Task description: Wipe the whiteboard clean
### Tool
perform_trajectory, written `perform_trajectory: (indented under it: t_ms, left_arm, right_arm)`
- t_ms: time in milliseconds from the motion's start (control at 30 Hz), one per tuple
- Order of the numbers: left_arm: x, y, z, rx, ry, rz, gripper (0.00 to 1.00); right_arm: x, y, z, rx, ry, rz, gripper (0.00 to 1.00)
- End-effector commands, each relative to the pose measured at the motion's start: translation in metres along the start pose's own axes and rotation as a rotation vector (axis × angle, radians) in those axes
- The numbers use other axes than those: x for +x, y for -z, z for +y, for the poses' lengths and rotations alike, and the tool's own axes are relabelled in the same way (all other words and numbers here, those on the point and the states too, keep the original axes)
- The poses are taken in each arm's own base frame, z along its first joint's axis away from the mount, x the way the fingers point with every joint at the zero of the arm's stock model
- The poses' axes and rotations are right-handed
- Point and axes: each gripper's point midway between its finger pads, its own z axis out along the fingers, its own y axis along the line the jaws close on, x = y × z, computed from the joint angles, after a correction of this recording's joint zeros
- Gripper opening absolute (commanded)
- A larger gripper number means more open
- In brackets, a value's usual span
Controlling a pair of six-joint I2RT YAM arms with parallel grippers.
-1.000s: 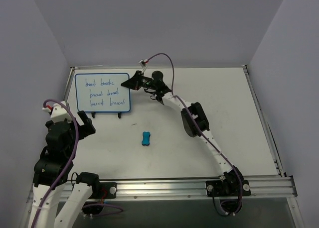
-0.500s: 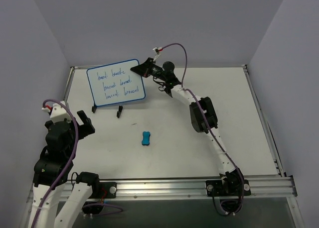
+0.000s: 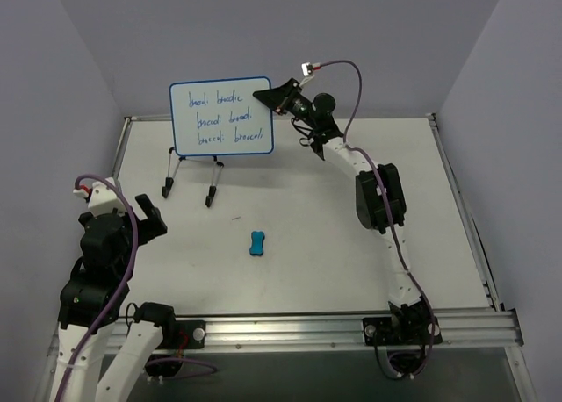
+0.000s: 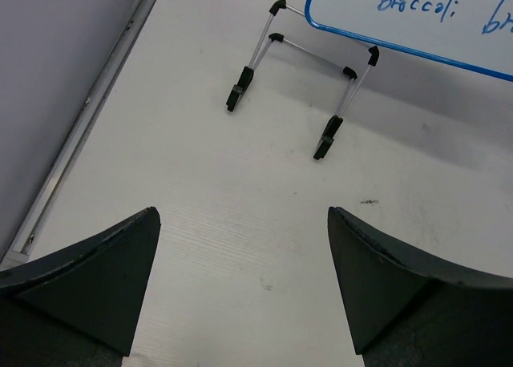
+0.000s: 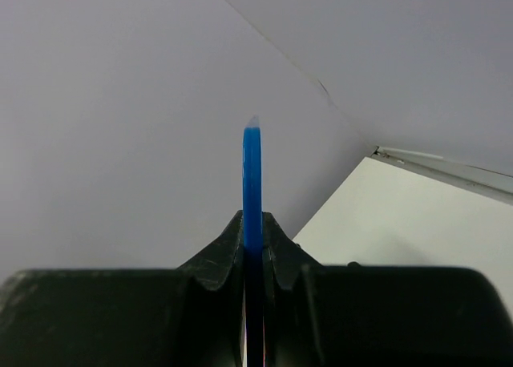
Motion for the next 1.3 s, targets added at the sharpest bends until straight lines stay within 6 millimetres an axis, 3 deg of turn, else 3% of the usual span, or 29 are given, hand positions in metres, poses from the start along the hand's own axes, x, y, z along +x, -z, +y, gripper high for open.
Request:
perform_trajectory:
  t_ms: [0, 33, 67, 100, 133, 167, 200, 233, 267, 333, 400, 433, 467, 500, 533, 567, 633, 700, 767, 800, 833, 1000, 1267]
  left_arm:
    - [-0.011, 0.000, -0.001, 0.000, 0.019, -0.041, 0.94]
    - [-0.011, 0.000, -0.002, 0.004, 0.020, -0.041, 0.94]
    - [-0.011, 0.000, -0.002, 0.008, 0.019, -0.041, 0.94]
    - [-0.011, -0.001, -0.004, 0.014, 0.016, -0.039, 0.94]
    - [-0.011, -0.001, -0.005, 0.022, 0.014, -0.039, 0.94]
    - [-0.011, -0.001, -0.006, 0.025, 0.014, -0.039, 0.94]
    - [-0.011, -0.001, -0.006, 0.028, 0.015, -0.038, 0.94]
    - [-0.010, -0.001, -0.007, 0.031, 0.012, -0.036, 0.94]
    - [-0.011, -0.001, -0.007, 0.030, 0.015, -0.039, 0.94]
    - [-0.011, 0.000, -0.008, 0.041, 0.014, -0.037, 0.94]
    - [-0.010, -0.001, -0.010, 0.051, 0.011, -0.033, 0.94]
    - [-0.009, -0.002, -0.011, 0.053, 0.010, -0.031, 0.94]
    - [-0.010, -0.001, -0.012, 0.056, 0.010, -0.031, 0.94]
    - [-0.009, -0.002, -0.012, 0.057, 0.007, -0.027, 0.94]
    - [-0.010, -0.002, -0.012, 0.057, 0.008, -0.028, 0.94]
    - [-0.010, -0.002, -0.012, 0.057, 0.008, -0.029, 0.94]
    - [-0.010, -0.001, -0.012, 0.060, 0.008, -0.032, 0.94]
    - [-0.010, 0.000, -0.013, 0.067, 0.007, -0.030, 0.94]
    - [-0.011, 0.000, -0.016, 0.080, 0.002, -0.032, 0.94]
    - [-0.009, -0.001, -0.019, 0.098, -0.004, -0.024, 0.94]
    - [-0.009, -0.001, -0.022, 0.109, -0.005, -0.024, 0.94]
    - [-0.006, 0.002, -0.047, 0.250, -0.038, -0.004, 0.94]
    - [0.020, -0.012, -0.093, 0.408, -0.035, 0.215, 0.94]
  right_arm:
    - [-0.088, 0.022, 0.132, -0.255, 0.149, -0.196, 0.00]
    - [-0.084, 0.038, 0.106, -0.193, 0.117, -0.190, 0.00]
    - [-0.098, 0.051, 0.127, -0.218, 0.148, -0.225, 0.00]
    - [-0.099, 0.061, 0.127, -0.204, 0.153, -0.232, 0.00]
    - [-0.089, 0.078, 0.102, -0.132, 0.142, -0.219, 0.00]
    - [-0.097, 0.089, 0.119, -0.136, 0.173, -0.232, 0.00]
    - [-0.096, 0.099, 0.117, -0.114, 0.182, -0.233, 0.00]
    - [-0.081, 0.115, 0.096, -0.046, 0.156, -0.213, 0.00]
    - [-0.093, 0.130, 0.102, -0.024, 0.184, -0.241, 0.00]
    - [-0.082, 0.161, 0.094, 0.041, 0.170, -0.242, 0.00]
    - [-0.086, 0.188, 0.080, 0.128, 0.193, -0.276, 0.00]
    - [-0.086, 0.198, 0.085, 0.161, 0.203, -0.278, 0.00]
    - [-0.072, 0.213, 0.069, 0.231, 0.221, -0.254, 0.00]
    - [-0.069, 0.220, 0.066, 0.265, 0.234, -0.252, 0.00]
    - [-0.067, 0.227, 0.075, 0.278, 0.252, -0.253, 0.00]
    - [-0.053, 0.240, 0.065, 0.321, 0.242, -0.236, 0.00]
    - [-0.054, 0.258, 0.073, 0.338, 0.270, -0.254, 0.00]
    - [-0.043, 0.280, 0.063, 0.383, 0.253, -0.250, 0.00]
    - [-0.037, 0.292, 0.070, 0.389, 0.266, -0.253, 0.00]
    - [-0.024, 0.305, 0.062, 0.425, 0.265, -0.238, 0.00]
    - [-0.024, 0.311, 0.072, 0.417, 0.292, -0.251, 0.00]
    - [0.009, 0.349, 0.064, 0.545, 0.402, -0.175, 0.00]
    - [0.032, 0.367, 0.090, 0.506, 0.465, -0.176, 0.00]
